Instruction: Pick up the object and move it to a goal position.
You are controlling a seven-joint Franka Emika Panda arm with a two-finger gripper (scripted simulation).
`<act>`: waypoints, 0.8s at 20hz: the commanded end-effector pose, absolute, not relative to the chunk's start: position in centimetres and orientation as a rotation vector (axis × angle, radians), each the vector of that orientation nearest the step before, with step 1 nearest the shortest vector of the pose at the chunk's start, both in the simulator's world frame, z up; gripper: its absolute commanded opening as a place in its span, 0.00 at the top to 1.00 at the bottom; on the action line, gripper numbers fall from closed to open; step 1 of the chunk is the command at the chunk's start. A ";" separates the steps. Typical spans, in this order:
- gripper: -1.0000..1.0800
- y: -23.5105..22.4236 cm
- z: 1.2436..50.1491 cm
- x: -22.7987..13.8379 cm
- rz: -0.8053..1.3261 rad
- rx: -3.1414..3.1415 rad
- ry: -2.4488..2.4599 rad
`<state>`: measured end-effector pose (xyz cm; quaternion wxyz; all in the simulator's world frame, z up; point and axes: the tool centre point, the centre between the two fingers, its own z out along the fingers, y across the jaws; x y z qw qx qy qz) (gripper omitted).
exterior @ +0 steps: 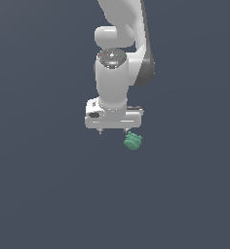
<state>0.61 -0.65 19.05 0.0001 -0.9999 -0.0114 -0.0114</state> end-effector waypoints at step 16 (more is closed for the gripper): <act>0.04 -4.0 17.8 0.3 -0.023 -3.167 0.007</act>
